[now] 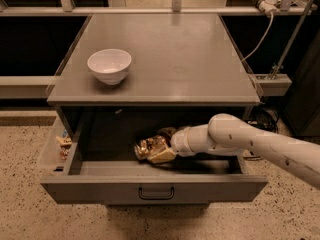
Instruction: Pick orange can from top drawer and place on counter
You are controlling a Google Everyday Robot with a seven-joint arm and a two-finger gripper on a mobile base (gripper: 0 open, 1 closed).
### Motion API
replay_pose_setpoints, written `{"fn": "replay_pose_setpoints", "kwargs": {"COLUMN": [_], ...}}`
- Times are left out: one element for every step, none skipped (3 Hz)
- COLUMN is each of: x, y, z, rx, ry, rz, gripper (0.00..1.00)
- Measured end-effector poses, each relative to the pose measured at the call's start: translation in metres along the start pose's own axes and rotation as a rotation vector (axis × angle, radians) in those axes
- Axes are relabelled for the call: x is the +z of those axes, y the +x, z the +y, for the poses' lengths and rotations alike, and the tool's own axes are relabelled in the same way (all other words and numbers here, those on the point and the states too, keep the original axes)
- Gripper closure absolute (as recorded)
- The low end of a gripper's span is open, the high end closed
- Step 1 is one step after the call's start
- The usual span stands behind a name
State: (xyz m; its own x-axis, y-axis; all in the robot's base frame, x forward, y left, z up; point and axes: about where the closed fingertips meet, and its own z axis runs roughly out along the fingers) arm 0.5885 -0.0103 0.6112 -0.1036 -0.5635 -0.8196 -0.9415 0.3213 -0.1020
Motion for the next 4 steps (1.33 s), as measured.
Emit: {"fn": "replay_pose_setpoints", "kwargs": {"x": [0.0,-0.013,-0.052,-0.104], "y": [0.0,-0.007,-0.023,-0.043], "z": [0.0,0.001,0.005,0.005], "rx": [0.0,0.0,-0.002,-0.009], "ry": [0.0,0.0,0.018,0.088], "rz": [0.0,-0.004,0.003,0.038], "gripper": [0.88,1.0,1.0,1.0]}}
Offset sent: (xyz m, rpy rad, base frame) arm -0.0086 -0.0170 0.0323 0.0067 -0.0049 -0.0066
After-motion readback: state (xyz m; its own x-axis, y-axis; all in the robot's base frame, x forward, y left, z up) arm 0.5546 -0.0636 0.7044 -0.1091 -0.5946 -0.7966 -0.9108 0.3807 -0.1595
